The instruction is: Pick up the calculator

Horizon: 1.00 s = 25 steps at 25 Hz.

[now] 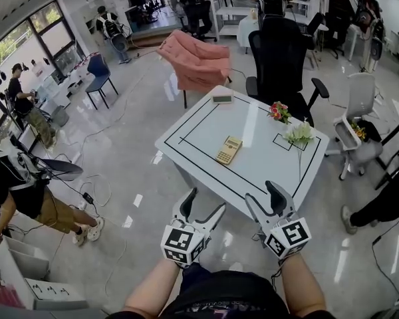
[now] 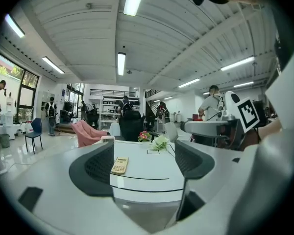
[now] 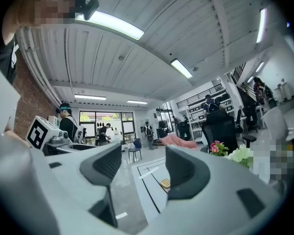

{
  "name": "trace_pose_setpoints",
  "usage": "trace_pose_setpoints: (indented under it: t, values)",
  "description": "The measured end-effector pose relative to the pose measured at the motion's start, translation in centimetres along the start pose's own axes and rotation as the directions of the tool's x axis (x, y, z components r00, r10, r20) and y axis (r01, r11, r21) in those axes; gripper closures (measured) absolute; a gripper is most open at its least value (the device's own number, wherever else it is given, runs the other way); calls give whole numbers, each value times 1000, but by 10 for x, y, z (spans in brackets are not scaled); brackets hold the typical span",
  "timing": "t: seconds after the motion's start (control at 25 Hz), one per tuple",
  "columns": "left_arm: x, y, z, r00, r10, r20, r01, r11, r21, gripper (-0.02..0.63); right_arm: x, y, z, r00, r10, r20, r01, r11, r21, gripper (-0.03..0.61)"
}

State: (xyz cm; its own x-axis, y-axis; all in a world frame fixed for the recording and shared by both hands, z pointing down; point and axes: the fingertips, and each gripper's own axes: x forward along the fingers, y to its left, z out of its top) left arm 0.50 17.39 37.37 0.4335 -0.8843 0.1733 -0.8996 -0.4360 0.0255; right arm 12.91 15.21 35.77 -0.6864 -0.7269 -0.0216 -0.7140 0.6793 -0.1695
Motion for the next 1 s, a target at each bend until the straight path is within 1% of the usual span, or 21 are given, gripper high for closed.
trace_pose_setpoints:
  t: [0.12, 0.24, 0.56, 0.76, 1.0]
  values:
    - [10, 3, 0, 1000, -5, -8, 5, 1000, 3, 236, 3, -8, 1, 1000, -3, 5, 3, 1000, 17, 313]
    - [22, 8, -1, 1000, -18, -17, 18, 1000, 4, 235, 6, -17, 2, 1000, -25, 6, 25, 1000, 14, 313]
    - [63, 33, -3, 995, -92, -34, 92, 996, 0, 235, 29, -42, 3, 995, -103, 10, 103, 995, 5, 313]
    - [96, 60, -8, 984, -167, -58, 167, 986, -14, 235, 63, -55, 4, 985, -171, 19, 171, 985, 8, 313]
    - [133, 87, -15, 961, -260, -96, 257, 966, -36, 235, 99, -65, 7, 968, -251, 10, 251, 968, 9, 313]
